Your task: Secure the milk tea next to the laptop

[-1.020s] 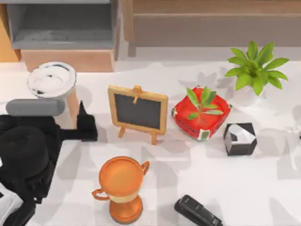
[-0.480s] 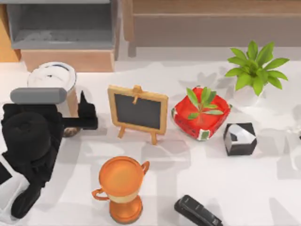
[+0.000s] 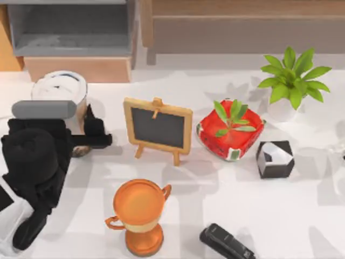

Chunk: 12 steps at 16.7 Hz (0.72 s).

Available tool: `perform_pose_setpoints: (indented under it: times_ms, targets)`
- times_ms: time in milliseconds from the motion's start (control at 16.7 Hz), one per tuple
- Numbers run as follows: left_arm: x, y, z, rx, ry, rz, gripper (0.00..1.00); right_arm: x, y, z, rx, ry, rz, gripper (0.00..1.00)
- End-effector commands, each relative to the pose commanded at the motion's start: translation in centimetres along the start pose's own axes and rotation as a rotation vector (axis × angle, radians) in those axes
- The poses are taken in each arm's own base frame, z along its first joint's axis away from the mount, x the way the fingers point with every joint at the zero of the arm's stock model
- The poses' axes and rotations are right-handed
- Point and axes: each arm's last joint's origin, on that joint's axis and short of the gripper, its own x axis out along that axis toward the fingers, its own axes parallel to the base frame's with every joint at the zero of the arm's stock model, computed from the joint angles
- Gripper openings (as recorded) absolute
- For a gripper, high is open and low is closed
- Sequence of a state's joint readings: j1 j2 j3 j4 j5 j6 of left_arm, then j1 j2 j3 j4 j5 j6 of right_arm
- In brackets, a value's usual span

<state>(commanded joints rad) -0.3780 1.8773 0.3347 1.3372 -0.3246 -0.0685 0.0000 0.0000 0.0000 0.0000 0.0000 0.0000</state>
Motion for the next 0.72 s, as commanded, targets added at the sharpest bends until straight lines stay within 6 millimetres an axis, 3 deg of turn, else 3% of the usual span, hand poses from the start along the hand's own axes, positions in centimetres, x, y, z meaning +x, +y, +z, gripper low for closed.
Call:
perform_pose_setpoints:
  times_ms: [240, 720]
  targets:
    - [0.0, 0.0, 0.0, 0.0, 0.0, 0.0, 0.02, 0.0, 0.0, 0.0, 0.0, 0.0, 0.0, 1.0]
    - [0.0, 0.0, 0.0, 0.0, 0.0, 0.0, 0.0, 0.0, 0.0, 0.0, 0.0, 0.0, 0.0, 1.0]
